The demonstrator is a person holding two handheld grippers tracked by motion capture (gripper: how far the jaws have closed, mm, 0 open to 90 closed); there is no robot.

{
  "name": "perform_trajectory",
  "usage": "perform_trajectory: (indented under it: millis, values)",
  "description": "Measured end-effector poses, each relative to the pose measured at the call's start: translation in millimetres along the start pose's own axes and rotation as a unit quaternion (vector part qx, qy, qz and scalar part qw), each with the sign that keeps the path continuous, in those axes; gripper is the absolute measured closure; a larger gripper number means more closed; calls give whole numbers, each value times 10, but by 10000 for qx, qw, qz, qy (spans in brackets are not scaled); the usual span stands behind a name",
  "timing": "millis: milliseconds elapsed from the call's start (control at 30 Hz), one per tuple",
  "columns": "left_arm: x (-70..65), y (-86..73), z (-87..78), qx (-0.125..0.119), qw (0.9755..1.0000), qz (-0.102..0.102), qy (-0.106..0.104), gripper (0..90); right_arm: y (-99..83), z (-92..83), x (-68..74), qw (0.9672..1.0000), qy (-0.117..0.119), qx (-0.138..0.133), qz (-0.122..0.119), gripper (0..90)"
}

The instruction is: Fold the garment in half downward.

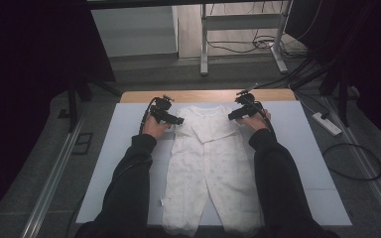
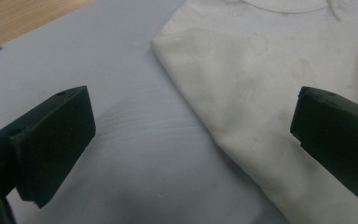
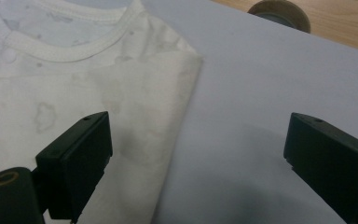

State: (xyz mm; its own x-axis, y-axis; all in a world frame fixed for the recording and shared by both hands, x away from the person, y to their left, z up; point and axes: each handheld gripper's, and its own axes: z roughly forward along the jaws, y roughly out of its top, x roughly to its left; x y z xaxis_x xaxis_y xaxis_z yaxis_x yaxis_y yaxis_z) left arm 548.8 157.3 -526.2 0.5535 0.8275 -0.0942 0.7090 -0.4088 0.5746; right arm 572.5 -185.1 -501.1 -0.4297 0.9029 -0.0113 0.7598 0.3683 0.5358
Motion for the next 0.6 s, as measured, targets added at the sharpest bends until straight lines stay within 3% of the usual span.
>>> perform_trajectory:
  millis: [267,500,600]
  values:
    - [65,-52,51,138,9997,-120,145,16,-9,45,-30,9999,-120,-5,43,144]
    - [71,-66,49,145,9996,-46,226,64,-17,114,-6,9999,-92,20,91,214]
    - [64,-57,36,127,9997,-43,200,123,-8,115,6,9999,-80,-18,58,257]
